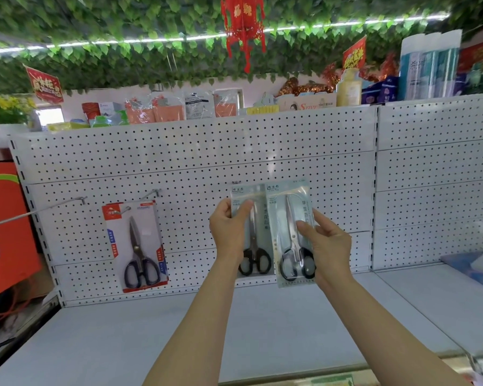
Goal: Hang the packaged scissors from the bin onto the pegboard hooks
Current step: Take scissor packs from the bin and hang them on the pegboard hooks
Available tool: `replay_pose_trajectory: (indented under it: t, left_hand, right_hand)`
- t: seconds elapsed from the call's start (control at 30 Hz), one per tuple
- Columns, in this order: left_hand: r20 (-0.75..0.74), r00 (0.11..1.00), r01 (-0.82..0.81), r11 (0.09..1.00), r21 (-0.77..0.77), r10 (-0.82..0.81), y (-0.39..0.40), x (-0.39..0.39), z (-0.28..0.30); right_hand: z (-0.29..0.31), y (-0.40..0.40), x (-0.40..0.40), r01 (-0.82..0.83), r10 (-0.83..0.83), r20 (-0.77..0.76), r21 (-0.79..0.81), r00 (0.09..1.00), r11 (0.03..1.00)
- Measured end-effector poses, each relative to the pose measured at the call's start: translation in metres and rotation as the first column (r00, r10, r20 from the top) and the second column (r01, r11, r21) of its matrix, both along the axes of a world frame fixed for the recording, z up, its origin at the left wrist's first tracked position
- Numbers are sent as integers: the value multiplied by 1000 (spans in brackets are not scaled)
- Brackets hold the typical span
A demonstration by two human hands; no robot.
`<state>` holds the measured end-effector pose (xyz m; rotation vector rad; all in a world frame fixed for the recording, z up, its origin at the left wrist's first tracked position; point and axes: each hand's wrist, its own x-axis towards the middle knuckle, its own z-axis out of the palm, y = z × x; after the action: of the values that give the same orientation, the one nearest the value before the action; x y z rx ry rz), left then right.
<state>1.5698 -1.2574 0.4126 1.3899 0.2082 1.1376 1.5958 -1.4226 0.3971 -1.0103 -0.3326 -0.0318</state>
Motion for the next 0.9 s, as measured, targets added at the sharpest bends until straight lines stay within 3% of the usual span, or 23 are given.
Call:
replay_pose_trajectory:
  t: [0.33, 0.67, 0.9]
  left_hand:
    - [-143, 989, -62, 994, -90, 49, -2, 10, 8]
    - [-79, 997, -17, 983, -183, 2, 2, -2, 2]
    - [-59, 986, -167, 968, -188, 159, 44, -32, -11]
  right_hand:
    - [-3, 4, 1, 3, -3, -11, 4, 1000, 1000]
    - [1, 5, -3, 5, -5, 7, 15, 1000, 1000]
    - [-3, 33, 2, -31, 32, 12, -26, 999, 999]
